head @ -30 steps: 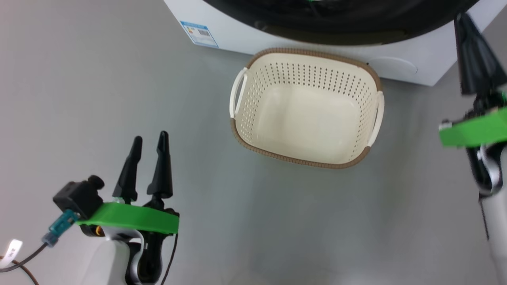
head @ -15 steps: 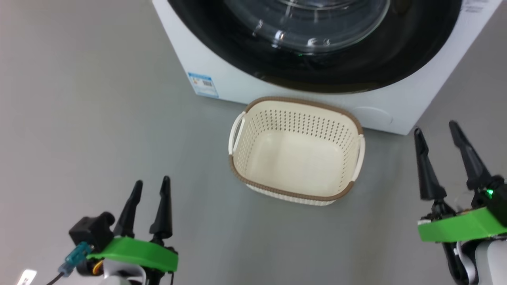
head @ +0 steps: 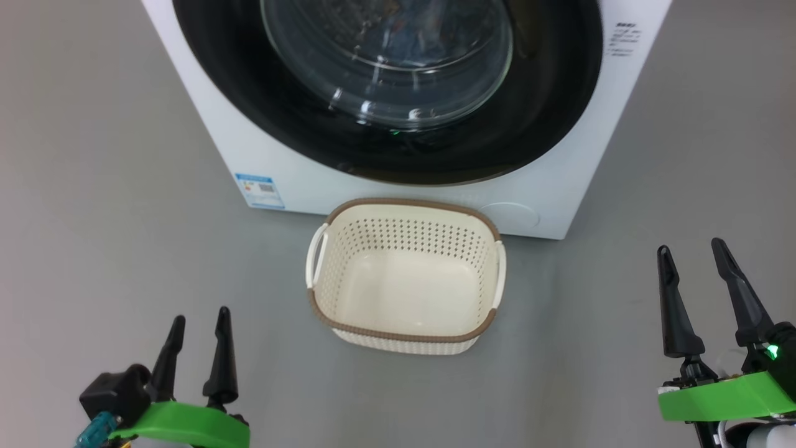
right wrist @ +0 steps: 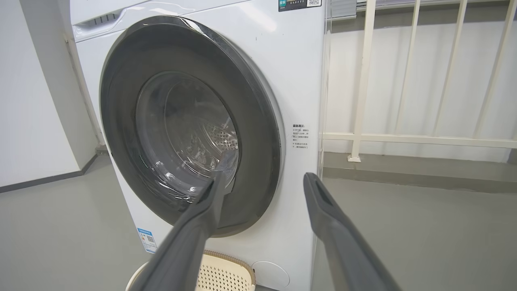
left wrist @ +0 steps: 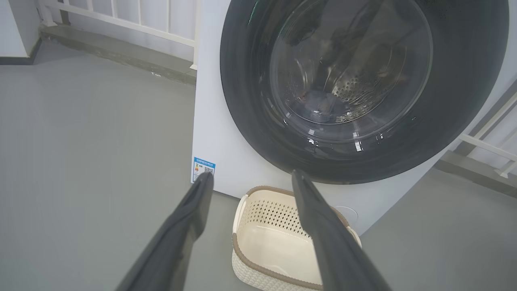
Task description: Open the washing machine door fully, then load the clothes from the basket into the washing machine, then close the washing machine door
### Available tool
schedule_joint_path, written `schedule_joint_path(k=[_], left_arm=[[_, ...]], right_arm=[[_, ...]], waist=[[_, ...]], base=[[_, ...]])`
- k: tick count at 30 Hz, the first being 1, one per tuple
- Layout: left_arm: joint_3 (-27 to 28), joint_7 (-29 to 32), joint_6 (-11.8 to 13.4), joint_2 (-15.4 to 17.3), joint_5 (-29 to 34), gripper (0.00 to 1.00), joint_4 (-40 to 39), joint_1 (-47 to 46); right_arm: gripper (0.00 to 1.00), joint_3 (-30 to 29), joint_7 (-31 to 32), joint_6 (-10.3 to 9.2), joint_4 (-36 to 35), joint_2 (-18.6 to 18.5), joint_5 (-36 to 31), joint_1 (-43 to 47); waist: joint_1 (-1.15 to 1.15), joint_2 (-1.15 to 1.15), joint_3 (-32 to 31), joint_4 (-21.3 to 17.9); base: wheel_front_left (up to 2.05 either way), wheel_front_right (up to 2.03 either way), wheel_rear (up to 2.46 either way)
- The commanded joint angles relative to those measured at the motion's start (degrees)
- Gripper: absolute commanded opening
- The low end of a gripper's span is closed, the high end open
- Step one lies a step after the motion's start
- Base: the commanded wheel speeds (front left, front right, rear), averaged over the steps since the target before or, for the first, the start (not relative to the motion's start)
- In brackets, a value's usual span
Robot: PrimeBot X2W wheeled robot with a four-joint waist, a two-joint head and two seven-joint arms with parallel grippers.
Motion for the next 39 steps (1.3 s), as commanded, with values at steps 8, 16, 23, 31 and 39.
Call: schedule_joint_path(k=[8, 16, 23, 31, 39], left_arm=[[3.3, -0.4, -0.1, 1.4, 2.0, 1.0, -1.5, 1.7], [3.8, -0.4, -0.1, 2.0, 2.3, 1.0, -1.2, 2.1], [4.5, -0.4, -0.1, 2.2, 2.5, 1.0, -0.8, 2.3], [4.7, -0.4, -0.1, 2.2, 2.6, 1.0, -0.3, 3.0], [4.7, -0.4, -0.1, 2.3, 3.0, 1.0, 0.0, 3.0]], right_arm=[[1.0, 0.9, -0.3, 0.09, -1.6, 0.7, 0.1, 1.8], [1.0, 0.6, -0.3, 0.09, -1.4, 1.6, 0.5, 3.1], [1.0, 0.1, -0.3, 0.09, -1.5, 2.3, 0.6, 3.9], [1.0, 0.0, -0.3, 0.09, -1.3, 2.7, 0.7, 4.8], [1.0, 0.0, -0.3, 0.09, -0.8, 2.9, 0.5, 4.8]], waist=[[0.0, 0.0, -4.3, -4.6], [0.0, 0.0, -5.1, -6.8], [0.0, 0.0, -5.6, -8.4], [0.0, 0.0, -6.8, -9.9], [0.0, 0.0, -7.2, -10.3]], base=[[0.0, 0.0, 0.0], [0.0, 0.0, 0.0], [0.0, 0.0, 0.0], [0.0, 0.0, 0.0], [0.0, 0.0, 0.0]])
